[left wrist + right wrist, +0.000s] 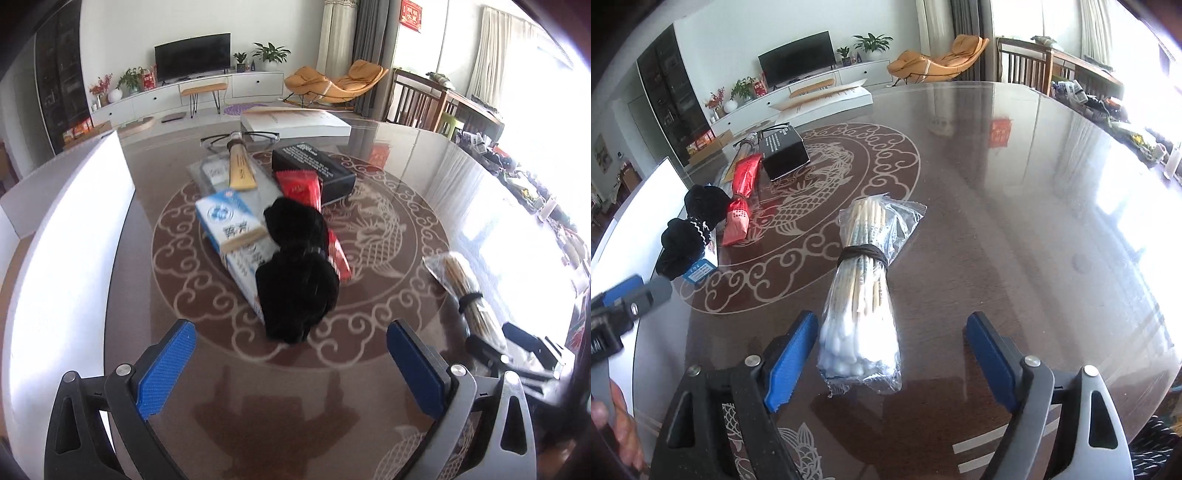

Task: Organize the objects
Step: 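Hold the cotton swab bag with the right tool while the left tool reaches the black knit glove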

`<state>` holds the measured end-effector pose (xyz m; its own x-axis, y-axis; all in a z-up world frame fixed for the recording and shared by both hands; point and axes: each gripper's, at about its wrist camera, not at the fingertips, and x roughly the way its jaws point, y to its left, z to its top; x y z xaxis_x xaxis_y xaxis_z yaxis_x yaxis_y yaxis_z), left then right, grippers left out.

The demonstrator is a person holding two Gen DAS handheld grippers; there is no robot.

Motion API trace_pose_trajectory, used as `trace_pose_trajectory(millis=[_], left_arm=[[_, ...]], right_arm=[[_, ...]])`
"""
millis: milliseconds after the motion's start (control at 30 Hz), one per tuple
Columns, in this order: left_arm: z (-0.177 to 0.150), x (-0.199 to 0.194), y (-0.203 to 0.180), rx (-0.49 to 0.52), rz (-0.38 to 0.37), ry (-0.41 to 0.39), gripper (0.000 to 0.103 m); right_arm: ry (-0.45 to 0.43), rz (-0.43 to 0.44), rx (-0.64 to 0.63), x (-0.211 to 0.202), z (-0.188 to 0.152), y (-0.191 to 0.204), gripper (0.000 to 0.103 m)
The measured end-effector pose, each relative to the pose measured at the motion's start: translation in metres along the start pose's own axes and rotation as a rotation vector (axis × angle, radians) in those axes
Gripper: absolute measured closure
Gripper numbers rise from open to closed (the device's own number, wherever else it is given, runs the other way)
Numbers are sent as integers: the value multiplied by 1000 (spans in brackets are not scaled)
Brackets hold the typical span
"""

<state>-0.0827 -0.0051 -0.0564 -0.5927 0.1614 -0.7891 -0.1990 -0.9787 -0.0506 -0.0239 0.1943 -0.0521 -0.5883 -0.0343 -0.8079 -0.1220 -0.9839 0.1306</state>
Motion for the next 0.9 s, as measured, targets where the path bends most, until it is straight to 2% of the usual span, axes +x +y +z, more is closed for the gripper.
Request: trace_pose_trajectory(millis=[67,167,233,267,333,433,500,600,700,767,833,900], left_arm=[[21,14,-8,30,57,7,0],[35,41,-21,91,189,58,3],[34,54,-26,120,205,82,47],[32,57,-25,115,191,94,59],[26,43,-25,101,172,38,63],[10,7,-22,68,117,-9,63],[-8,-15,-18,52,80,-8,63],[-44,-29,-9,30,52,44,63],[-71,-19,1,11,53,92,60],[-79,-5,11,-19,75,115,45],[-83,-4,17,-41,82,76,19],[-85,4,17,-37,91,80,7]], right_arm=[[-1,1,10,0,-1,-2,20],[-7,6,29,-1,-1,-5,20],[-9,11,43,-2,-1,-8,20],[-10,14,51,-2,-1,-9,20],[-14,16,63,-3,-1,-12,20],[-10,23,72,-2,-1,-13,20],[-10,21,67,-2,-1,-11,20],[-7,22,57,-2,-2,-9,18],[-1,14,38,-1,-3,-4,14],[6,-7,10,1,-4,1,12],[15,-34,-24,3,-5,7,11],[20,-47,-47,4,-6,11,9]])
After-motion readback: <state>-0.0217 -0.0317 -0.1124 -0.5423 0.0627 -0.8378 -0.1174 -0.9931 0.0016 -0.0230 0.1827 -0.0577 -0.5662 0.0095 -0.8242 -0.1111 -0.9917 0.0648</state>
